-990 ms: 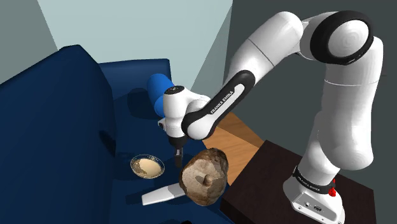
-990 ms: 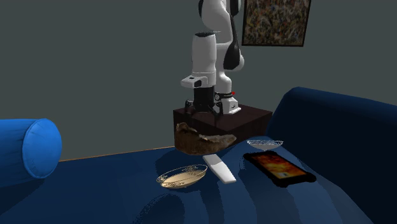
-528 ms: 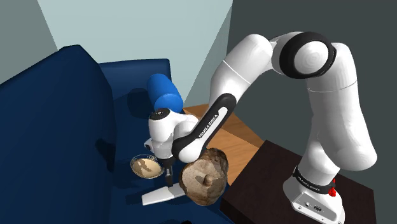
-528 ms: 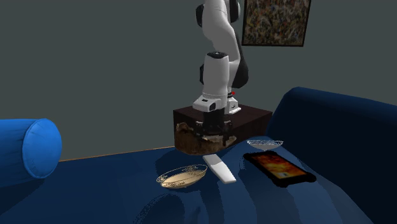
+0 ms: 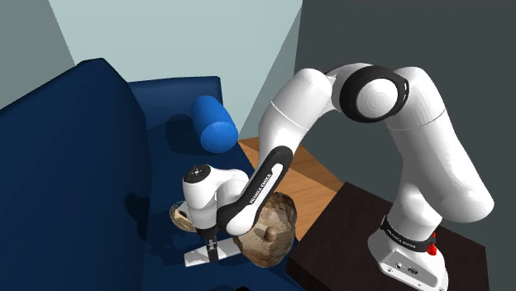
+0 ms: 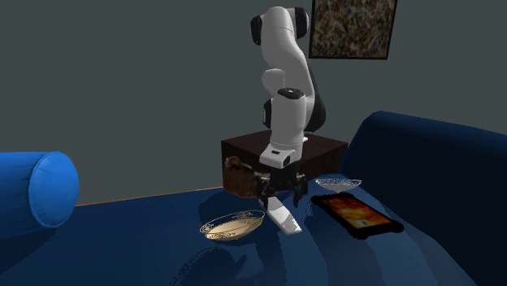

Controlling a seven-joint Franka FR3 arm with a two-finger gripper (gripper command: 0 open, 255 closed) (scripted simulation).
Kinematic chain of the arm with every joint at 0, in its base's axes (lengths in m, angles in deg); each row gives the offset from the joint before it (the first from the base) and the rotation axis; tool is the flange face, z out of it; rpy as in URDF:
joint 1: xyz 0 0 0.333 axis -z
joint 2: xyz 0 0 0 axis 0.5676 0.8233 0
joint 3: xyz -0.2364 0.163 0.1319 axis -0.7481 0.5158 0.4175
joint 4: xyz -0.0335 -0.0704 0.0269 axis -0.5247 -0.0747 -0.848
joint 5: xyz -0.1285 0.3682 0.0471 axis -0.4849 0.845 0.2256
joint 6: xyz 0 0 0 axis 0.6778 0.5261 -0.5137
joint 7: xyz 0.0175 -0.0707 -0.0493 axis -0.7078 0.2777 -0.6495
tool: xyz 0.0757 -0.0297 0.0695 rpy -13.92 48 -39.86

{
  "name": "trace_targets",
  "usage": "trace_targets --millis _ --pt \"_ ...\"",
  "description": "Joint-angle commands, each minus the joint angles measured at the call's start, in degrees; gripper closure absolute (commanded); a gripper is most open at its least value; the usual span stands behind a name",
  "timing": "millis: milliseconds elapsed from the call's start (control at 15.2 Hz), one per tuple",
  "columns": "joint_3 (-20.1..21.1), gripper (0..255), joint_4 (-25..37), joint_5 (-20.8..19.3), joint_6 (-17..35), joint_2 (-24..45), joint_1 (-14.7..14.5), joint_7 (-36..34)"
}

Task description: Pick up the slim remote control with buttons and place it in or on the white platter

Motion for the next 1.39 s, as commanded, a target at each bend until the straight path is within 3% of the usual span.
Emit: trace_targets --millis 0,660,726,1320 --pt "-0.45 0 0.51 -0.45 1.0 1.49 -0.27 -0.22" --pt "-0.98 0 1.06 -0.92 2.17 3.2 -0.61 -0.54" --pt "-0.98 255 1.06 -0.92 2.17 3.2 -0.61 -0.54" --pt "-0.98 255 1.06 -0.92 2.17 3.2 -0.61 -0.54"
